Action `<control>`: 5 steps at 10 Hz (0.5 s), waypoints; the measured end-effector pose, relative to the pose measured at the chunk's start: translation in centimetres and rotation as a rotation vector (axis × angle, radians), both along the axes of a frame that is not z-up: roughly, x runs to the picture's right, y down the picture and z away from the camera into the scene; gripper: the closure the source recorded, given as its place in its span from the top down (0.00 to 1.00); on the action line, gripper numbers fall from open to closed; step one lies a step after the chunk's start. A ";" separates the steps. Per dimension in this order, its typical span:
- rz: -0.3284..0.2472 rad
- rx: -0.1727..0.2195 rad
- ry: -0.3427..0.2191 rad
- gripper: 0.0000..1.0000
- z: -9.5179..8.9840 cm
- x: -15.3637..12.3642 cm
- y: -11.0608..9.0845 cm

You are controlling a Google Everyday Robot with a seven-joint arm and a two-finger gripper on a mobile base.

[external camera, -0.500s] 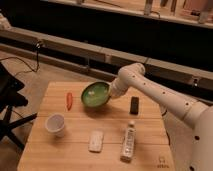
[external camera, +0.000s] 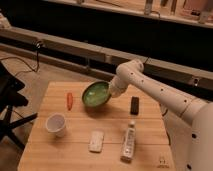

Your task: Pick up the ceramic bowl

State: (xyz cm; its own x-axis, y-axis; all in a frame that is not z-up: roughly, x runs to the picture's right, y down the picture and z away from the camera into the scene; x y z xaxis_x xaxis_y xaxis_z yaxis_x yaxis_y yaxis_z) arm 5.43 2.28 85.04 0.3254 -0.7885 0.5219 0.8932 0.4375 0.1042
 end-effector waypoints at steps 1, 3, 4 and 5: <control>-0.004 0.001 0.003 0.00 -0.3 0.2 -0.4; -0.015 0.002 0.005 0.00 -0.5 0.2 -0.8; -0.013 0.002 0.008 0.00 -0.5 0.4 -0.9; -0.012 0.001 0.005 0.00 -0.4 0.2 -1.0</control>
State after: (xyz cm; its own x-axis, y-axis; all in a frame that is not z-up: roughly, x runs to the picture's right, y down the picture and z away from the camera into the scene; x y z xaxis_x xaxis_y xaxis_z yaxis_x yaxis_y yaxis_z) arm 5.61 1.27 84.61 0.3188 -0.7926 0.5197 0.8988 0.4269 0.0997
